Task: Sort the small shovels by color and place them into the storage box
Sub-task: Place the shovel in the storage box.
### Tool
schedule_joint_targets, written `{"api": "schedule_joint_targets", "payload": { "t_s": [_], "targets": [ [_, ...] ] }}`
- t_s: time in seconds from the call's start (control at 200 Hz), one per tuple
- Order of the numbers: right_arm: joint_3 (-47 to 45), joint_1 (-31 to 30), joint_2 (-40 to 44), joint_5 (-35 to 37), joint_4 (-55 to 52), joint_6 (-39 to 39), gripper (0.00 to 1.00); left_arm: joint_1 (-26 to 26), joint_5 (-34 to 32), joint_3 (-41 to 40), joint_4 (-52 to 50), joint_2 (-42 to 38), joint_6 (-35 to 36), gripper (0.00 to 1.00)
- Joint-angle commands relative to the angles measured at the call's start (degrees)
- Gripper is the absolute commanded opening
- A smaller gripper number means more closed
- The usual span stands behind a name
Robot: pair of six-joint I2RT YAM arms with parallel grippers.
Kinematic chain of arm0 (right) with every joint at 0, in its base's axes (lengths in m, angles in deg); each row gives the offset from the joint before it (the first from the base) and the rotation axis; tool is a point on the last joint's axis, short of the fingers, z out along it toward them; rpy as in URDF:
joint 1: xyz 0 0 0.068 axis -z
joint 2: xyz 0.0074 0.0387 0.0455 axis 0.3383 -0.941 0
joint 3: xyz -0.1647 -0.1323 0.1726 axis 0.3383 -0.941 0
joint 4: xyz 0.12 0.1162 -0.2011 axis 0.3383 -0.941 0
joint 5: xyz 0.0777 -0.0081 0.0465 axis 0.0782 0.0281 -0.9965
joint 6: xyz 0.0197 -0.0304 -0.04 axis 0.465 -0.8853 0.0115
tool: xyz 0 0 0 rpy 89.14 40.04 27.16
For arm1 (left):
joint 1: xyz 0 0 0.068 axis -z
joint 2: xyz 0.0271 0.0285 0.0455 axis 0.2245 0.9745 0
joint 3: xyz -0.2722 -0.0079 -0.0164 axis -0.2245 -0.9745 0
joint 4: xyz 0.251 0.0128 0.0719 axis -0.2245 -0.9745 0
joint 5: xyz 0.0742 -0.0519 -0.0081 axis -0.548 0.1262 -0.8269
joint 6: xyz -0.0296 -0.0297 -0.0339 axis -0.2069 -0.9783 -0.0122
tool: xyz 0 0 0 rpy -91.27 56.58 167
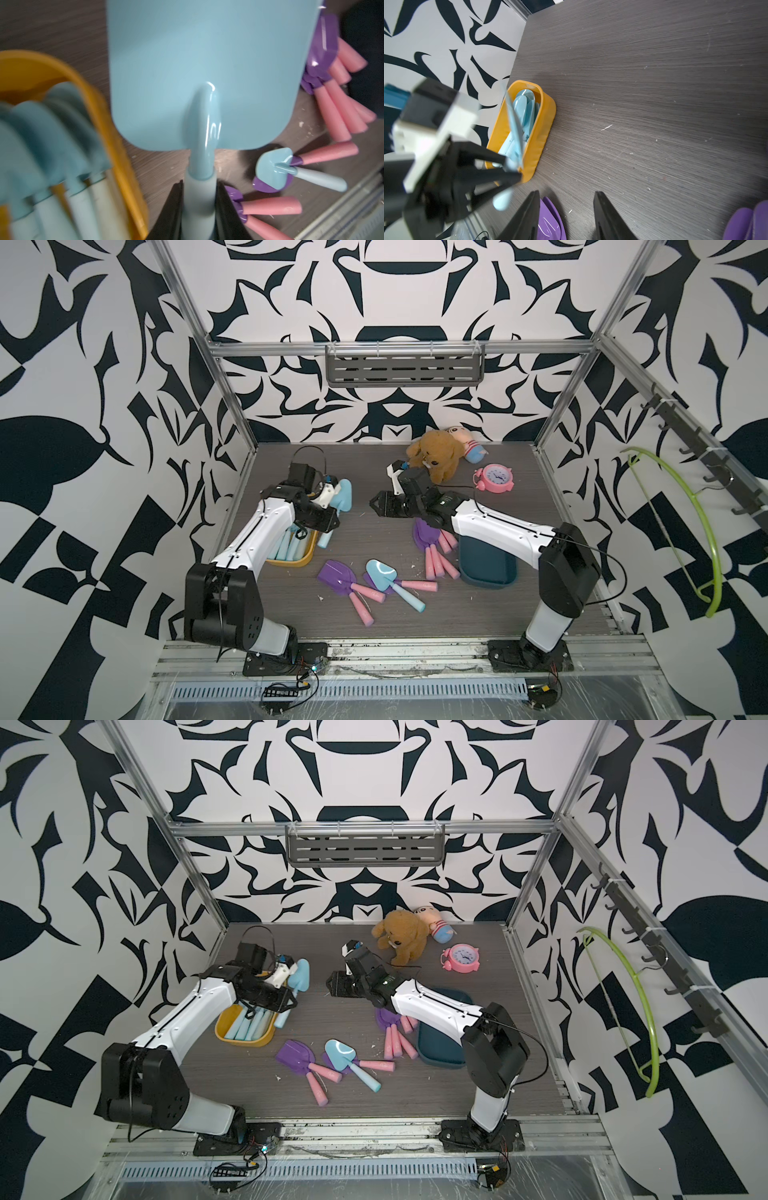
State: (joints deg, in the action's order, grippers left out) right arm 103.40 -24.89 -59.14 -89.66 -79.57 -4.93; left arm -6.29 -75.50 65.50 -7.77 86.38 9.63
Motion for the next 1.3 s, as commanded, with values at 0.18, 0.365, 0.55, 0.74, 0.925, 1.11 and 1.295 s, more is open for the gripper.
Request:
{"api": "schedule_joint_targets", "payload": {
  "t_s": [0.18, 0.365, 0.55, 0.74, 0.925, 1.11, 1.295],
  "targets": [
    [-0.68, 0.1, 3.8, 2.34, -0.98, -2.47, 0.47, -12.03, -5.67, -5.69, 1.94, -3.98, -1.26, 0.03],
    [-2.1, 0.21, 4.68, 2.51, -0.63, -2.96, 0.47, -13.01, -9.97, -4.9, 1.55, -0.82, -0.53, 0.08],
    [-3.63, 0.29, 5.86, 3.39, -0.46, -3.58, 0.47, -13.54, -11.77, -4.24, 1.86, 2.47, 0.02, 0.12],
    [-4.63, 0.54, 6.36, 3.49, -0.19, -3.89, 0.47, -13.53, -13.67, -3.69, 2.13, 5.03, 0.44, 0.15],
    [-5.46, 0.72, 6.66, 3.57, -0.14, -4.18, 0.47, -13.67, -15.6, -2.95, 1.89, 6.76, 0.46, 0.34],
    [-6.2, 0.98, 7.15, 3.84, 0.04, -4.24, 0.47, -13.72, -16.17, -3.07, 1.68, 7.26, 0.51, 0.34],
    [-6.3, 1.07, 7.28, 3.76, 0.05, -4.29, 0.47, -13.87, -16.6, -3.53, 1.9, 7.0, 0.02, 0.28]
  ]
}}
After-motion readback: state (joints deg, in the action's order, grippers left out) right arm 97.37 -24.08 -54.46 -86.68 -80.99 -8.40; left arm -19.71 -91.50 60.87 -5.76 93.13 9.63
